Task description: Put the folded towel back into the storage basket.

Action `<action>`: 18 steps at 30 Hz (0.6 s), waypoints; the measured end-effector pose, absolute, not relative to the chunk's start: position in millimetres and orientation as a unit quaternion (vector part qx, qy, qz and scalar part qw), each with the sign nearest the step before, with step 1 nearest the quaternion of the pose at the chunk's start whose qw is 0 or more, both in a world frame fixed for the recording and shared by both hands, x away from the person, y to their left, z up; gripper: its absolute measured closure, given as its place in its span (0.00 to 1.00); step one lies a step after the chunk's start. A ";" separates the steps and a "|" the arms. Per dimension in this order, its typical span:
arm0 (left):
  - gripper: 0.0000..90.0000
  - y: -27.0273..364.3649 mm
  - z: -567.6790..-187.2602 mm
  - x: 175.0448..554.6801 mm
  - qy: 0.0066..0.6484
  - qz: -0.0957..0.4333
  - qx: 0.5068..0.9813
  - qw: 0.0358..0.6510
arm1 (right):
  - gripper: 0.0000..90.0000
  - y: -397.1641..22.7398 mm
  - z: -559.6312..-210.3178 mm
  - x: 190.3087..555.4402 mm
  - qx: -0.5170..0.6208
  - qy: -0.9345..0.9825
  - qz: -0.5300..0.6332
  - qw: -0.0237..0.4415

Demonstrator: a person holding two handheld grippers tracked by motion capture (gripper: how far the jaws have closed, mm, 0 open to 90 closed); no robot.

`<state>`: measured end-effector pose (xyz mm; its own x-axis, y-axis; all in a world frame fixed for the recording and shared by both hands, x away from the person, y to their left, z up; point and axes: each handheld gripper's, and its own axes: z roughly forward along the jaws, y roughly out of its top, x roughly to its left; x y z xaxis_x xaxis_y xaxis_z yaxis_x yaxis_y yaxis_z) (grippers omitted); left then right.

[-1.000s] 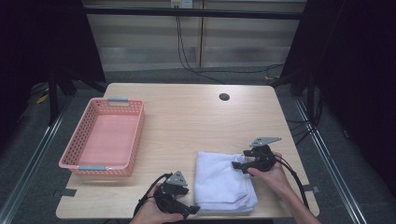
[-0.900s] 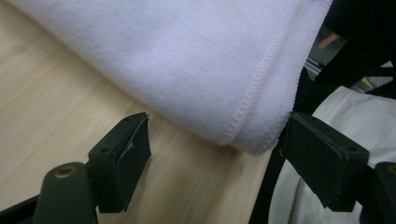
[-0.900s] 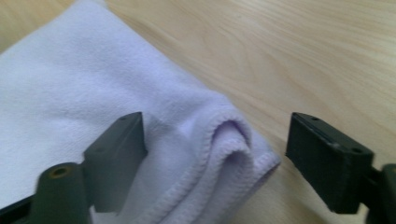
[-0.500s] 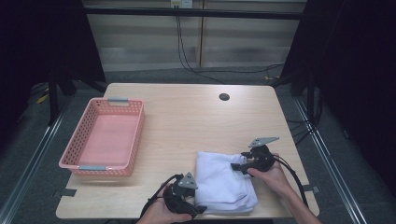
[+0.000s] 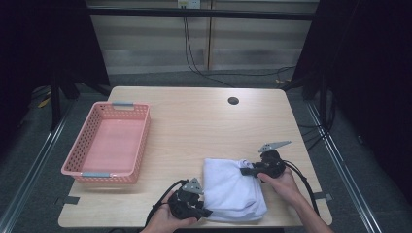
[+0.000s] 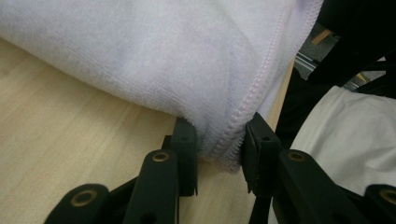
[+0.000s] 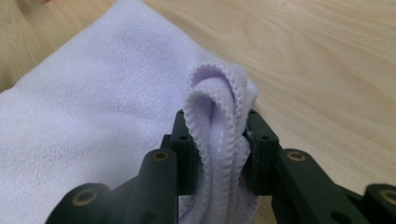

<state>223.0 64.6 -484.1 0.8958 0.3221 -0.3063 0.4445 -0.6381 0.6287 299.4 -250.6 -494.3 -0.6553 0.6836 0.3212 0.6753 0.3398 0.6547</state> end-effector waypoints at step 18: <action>0.79 105.4 -424.7 250.1 0.231 -0.059 0.858 0.455 | 0.80 -229.5 -432.5 338.8 0.384 0.801 0.459 0.011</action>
<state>250.1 105.4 -424.7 0.8863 0.3429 -0.3112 0.4500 -0.4797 0.7532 338.8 -229.5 -432.5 -0.7041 0.6256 0.3359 0.6062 0.2832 0.7432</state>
